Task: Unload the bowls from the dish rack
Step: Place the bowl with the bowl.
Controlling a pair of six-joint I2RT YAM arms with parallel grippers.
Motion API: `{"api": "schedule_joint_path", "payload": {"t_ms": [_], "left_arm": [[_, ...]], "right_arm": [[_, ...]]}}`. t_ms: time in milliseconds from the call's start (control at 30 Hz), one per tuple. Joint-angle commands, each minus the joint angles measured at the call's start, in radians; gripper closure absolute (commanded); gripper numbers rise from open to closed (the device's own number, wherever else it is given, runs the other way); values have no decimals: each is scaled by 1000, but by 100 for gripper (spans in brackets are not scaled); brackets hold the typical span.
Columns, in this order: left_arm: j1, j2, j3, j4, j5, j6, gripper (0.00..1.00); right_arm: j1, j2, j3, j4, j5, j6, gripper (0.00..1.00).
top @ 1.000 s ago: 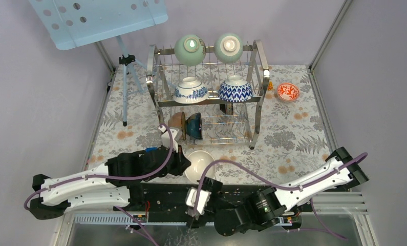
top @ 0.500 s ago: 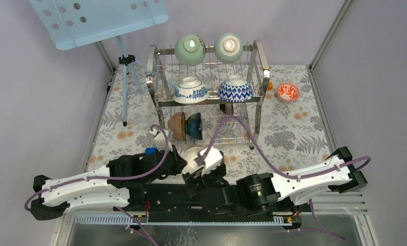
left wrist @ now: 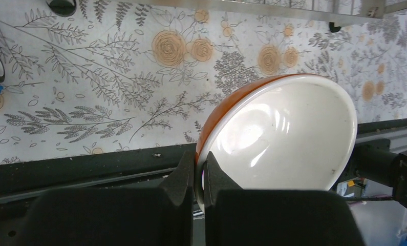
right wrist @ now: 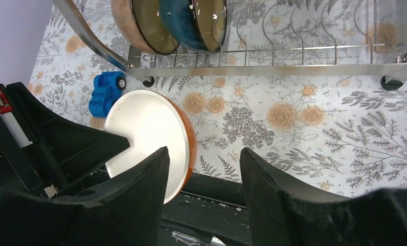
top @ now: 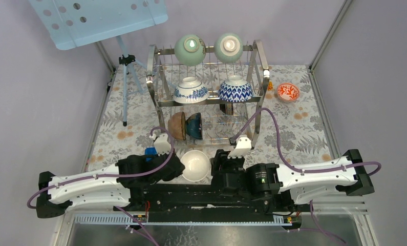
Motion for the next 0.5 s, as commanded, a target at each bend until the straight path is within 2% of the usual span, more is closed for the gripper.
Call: {"api": "schedule_joint_path", "payload": {"t_ms": [0, 200, 467], "left_arm": [[-1, 20, 37, 8, -29, -43, 100], [0, 21, 45, 8, -26, -37, 100], [-1, 15, 54, 10, -25, -21, 100]], "right_arm": [[-33, -5, -15, 84, -39, 30, 41], [-75, 23, -44, 196, -117, -52, 45], [-125, 84, -65, 243, -209, -80, 51]]}}
